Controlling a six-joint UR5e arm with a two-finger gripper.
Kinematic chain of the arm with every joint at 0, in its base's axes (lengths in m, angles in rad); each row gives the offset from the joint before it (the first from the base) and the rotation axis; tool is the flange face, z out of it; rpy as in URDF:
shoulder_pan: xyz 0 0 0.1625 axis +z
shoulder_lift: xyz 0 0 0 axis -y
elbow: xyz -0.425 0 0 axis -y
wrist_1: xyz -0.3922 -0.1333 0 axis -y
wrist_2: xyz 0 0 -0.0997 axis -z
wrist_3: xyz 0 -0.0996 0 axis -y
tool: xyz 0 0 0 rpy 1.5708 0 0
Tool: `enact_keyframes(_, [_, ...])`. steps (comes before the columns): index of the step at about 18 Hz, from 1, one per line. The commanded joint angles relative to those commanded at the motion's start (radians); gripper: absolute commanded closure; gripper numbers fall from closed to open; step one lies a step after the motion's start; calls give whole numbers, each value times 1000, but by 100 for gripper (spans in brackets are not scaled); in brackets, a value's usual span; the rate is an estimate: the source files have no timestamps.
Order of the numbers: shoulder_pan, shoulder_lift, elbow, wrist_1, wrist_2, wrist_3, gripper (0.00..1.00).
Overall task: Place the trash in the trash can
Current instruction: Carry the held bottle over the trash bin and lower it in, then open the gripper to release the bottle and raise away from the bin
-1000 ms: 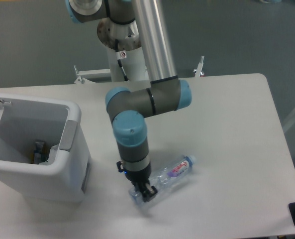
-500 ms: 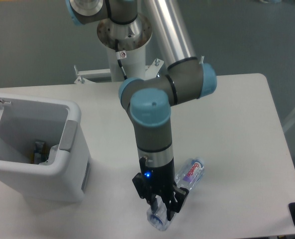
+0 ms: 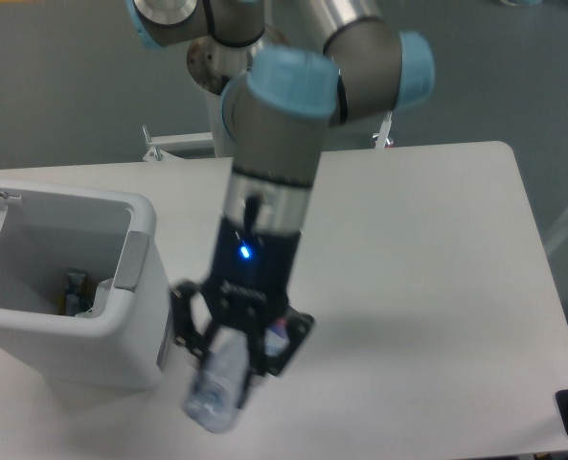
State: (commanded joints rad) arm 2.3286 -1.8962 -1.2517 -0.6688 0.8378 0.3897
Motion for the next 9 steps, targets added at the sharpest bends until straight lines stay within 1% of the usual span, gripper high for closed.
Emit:
enact_keyframes(3, [-5, 14, -2, 0, -60, -2, 51])
enact_keyframes(5, [-21, 19, -15, 0, -94, -3, 51])
enact_keyframes(6, [-38, 31, -24, 2, -114, 0, 50])
enact_keyframes(7, [-49, 46, -38, 2, -137, 5, 46])
enact_keyframes(9, [-87, 58, -66, 3, -160, 6, 45])
